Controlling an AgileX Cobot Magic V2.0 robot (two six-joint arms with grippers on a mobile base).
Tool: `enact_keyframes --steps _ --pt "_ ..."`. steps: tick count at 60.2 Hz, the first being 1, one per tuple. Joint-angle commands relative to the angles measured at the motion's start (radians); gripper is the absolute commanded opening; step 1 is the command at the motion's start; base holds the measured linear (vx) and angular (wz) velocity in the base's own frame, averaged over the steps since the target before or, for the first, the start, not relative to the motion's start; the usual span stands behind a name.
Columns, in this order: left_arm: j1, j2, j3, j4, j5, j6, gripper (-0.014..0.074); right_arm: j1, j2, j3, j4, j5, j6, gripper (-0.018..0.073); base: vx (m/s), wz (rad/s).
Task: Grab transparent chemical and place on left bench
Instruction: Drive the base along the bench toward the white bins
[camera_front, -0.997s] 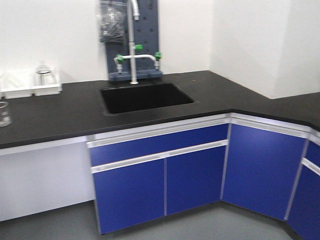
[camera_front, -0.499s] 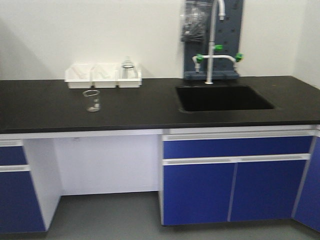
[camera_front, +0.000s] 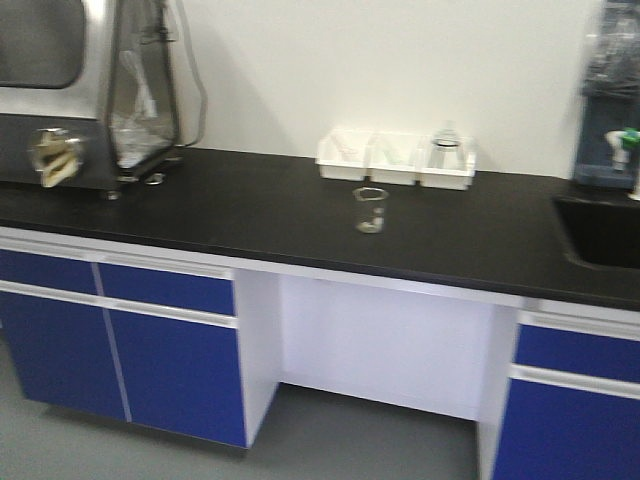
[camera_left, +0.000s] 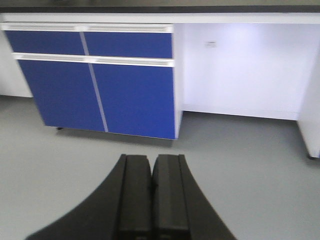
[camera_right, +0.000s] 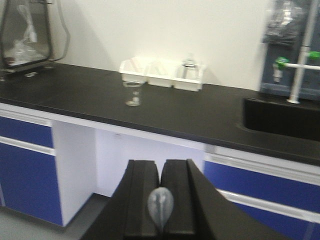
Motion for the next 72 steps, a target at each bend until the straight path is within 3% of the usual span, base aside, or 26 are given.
enact_keyframes --steps 1,30,72 --pt "-0.002 -0.019 0.016 -0.001 -0.078 -0.008 -0.0003 -0.005 0.008 -0.027 -0.013 -0.077 -0.007 -0.0004 0.24 0.56" --pt "-0.002 -0.019 0.016 -0.001 -0.078 -0.008 -0.0003 -0.005 0.008 -0.027 -0.013 -0.077 -0.007 -0.0004 0.31 0.34" --pt "-0.002 -0.019 0.016 -0.001 -0.078 -0.008 -0.0003 -0.005 0.008 -0.027 -0.013 -0.077 -0.007 -0.0004 0.43 -0.04"
